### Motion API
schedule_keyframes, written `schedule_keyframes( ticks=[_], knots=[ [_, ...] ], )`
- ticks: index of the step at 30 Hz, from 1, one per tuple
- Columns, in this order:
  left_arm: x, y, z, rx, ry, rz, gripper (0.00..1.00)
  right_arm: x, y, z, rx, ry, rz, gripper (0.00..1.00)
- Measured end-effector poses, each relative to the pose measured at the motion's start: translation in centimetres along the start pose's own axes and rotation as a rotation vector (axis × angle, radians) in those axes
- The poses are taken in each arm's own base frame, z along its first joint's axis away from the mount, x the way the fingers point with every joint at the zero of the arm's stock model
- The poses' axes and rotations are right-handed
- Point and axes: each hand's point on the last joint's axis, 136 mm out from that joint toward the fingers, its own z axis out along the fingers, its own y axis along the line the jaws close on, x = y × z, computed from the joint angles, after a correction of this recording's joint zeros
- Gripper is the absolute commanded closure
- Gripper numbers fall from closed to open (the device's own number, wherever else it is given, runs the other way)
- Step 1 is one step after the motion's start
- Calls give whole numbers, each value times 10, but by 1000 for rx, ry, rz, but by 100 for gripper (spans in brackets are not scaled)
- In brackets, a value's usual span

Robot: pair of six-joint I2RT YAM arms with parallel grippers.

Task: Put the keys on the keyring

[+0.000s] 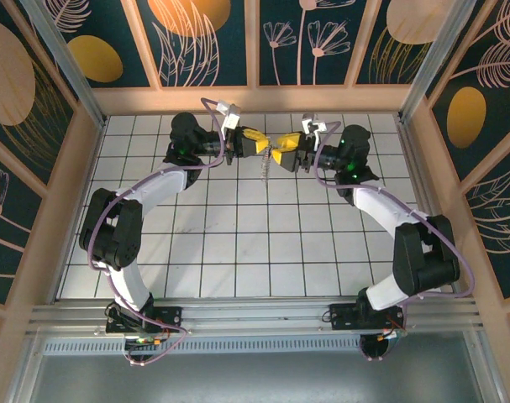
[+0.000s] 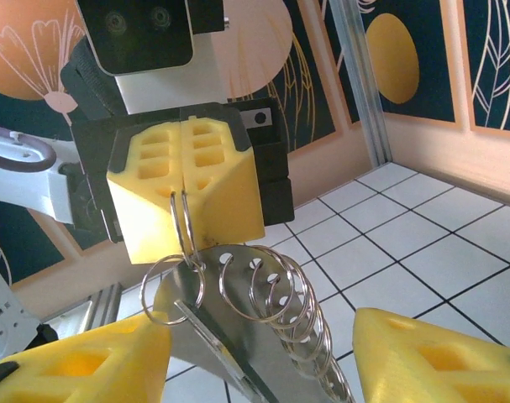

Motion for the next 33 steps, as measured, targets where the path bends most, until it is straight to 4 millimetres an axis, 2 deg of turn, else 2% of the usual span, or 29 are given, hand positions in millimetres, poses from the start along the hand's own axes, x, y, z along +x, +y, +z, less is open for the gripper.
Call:
schedule_keyframes(
  ticks=[12,16,33],
  knots=[
    [-2,0,0,-9,-7,3,100,12,0,0,-16,24,29,83],
    [-4,3,0,-26,-16,3,100,16,4,1,-30,34,34,100],
    [-4,4,0,-28,-18,-4,100,23,10,10,-49,65,23,100]
  ],
)
